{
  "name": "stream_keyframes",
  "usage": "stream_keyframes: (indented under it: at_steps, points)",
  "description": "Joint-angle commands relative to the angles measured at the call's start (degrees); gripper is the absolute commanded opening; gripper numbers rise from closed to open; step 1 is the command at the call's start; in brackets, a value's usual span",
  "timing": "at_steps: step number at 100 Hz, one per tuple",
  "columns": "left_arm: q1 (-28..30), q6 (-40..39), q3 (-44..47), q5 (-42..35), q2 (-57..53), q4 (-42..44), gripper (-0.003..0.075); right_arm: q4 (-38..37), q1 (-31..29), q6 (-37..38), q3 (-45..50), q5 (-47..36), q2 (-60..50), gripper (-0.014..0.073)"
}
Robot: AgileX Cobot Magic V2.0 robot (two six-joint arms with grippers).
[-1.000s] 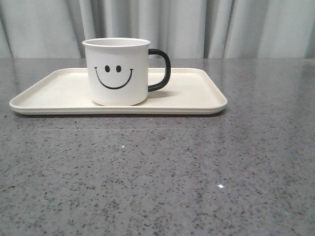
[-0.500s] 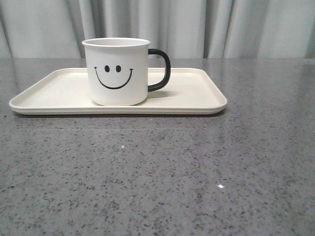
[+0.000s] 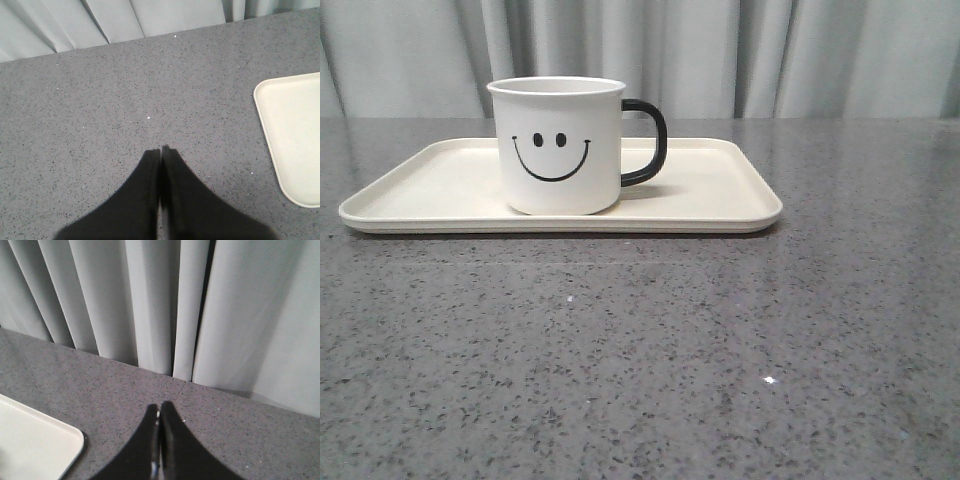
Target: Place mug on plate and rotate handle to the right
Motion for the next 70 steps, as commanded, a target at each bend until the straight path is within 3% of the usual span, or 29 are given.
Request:
stream_keyframes:
  at_steps: [1, 48, 70]
  points:
    - [0.1, -0.6, -1.2, -4.7, -0.6, -0.1, -0.002, 6.1, -0.3, -3.1, 4.5, -3.2, -7.3, -0.0057]
    - [0.1, -0.6, -1.2, -4.9, -0.6, -0.1, -0.002, 7.0, -0.3, -6.5, 34.8, -3.2, -33.2, -0.0057]
    - [0.1, -0.6, -1.2, -4.8, -0.6, -0.1, -0.002, 8.4, 0.7, -7.9, 39.5, 5.9, -37.6, -0.0057]
